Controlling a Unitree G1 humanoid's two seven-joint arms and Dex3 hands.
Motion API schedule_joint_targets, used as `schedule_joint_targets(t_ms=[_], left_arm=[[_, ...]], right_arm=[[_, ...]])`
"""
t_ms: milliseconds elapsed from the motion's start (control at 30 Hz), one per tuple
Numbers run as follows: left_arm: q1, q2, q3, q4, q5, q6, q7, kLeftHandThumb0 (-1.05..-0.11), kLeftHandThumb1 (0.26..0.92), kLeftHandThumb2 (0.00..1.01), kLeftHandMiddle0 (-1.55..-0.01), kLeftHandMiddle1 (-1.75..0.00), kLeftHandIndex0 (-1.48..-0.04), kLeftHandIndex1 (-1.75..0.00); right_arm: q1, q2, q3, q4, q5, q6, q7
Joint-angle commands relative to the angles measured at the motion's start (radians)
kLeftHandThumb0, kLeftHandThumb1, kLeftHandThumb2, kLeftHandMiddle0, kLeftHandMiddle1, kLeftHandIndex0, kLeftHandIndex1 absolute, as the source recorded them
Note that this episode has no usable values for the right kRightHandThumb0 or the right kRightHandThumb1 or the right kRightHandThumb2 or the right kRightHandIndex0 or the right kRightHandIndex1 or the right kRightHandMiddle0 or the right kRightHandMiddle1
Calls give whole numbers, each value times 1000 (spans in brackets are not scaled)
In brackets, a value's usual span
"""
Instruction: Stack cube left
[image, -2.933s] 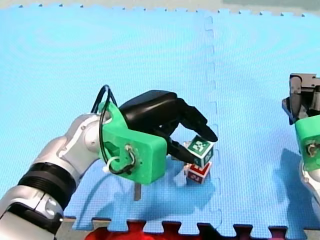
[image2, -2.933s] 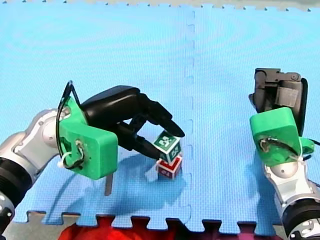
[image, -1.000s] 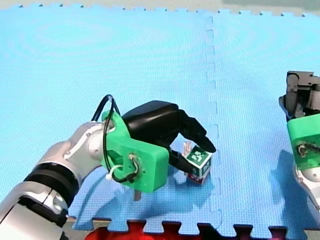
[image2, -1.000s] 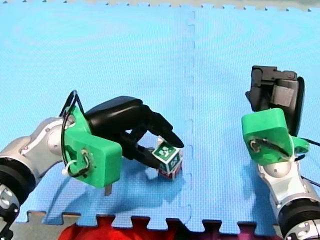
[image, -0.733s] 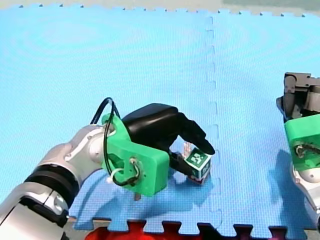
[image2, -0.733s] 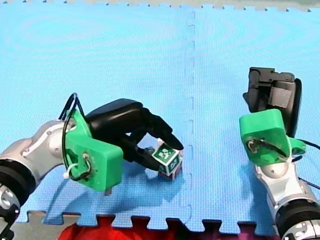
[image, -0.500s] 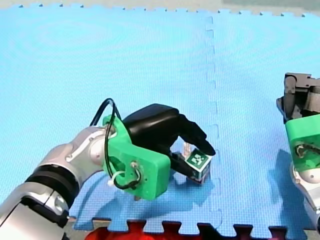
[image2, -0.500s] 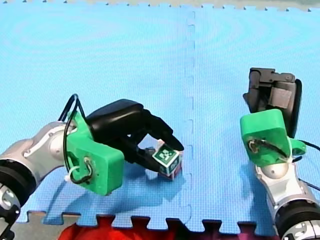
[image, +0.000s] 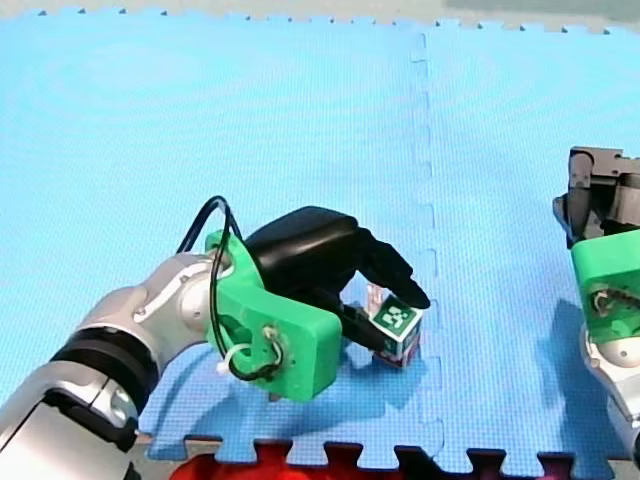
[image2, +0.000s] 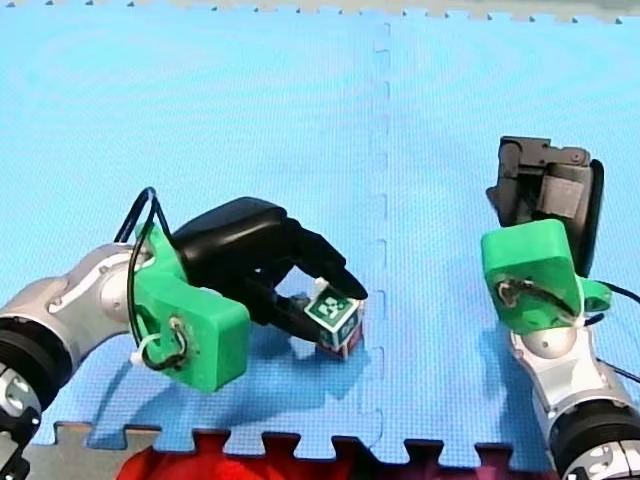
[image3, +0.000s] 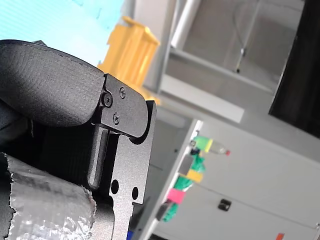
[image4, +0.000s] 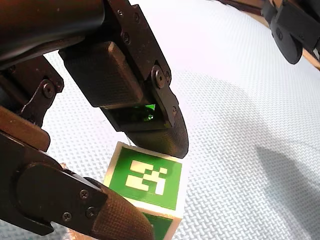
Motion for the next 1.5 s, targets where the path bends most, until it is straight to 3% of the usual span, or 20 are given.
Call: schedule_joint_targets(t_ms=[0, 300, 367, 400, 433, 567, 633, 733, 1133, 1467], left_arm=[[-2, 2, -5, 6, 5, 6, 4, -564, 885, 6, -915, -1746, -1306, -21], [0, -4, -1, 12, 1, 10, 20, -577, 890, 6, -922, -1746, -1315, -24], [-1, -3, -5, 11, 9, 12, 29, -591, 893, 6, -923, -1746, -1212, -5], [-3, -1, -9, 11, 15, 14, 31, -636, 892, 5, -915, -1746, -1071, -2], [-5, 2, -13, 11, 20, 16, 32, -748, 893, 4, -906, -1746, -941, -4], [-7, 3, -14, 6, 16, 51, 1, -1000, 898, 3, -896, -1746, -777, -1], [-5, -3, 1, -5, -12, 95, -55, -1038, 897, 2, -886, -1746, -492, 0], [10, -5, 23, -45, -60, 147, -143, -1047, 876, 0, -871, -1746, -325, 0], [31, 39, -46, -236, 26, 322, -231, -1048, 853, 2, -858, -1746, -280, 0], [48, 57, -54, -302, 23, 367, -262, -1048, 875, 10, -868, -1746, -269, 0]], right_arm=[[-1, -2, 0, -2, 0, 0, -5], [0, 1, 0, -2, 0, 0, -4], [0, 1, -1, -3, 1, -1, -3], [0, 2, -1, -2, 1, -1, -3], [-1, 2, -1, -2, 1, -1, -3], [-1, 4, -3, -1, 5, -6, 0], [-1, 4, -3, -1, 4, -7, -1], [2, 4, 0, -4, -3, -3, -9], [-3, 1, 3, -4, -8, 6, -18], [-4, 0, 2, -5, -5, 9, -11]])
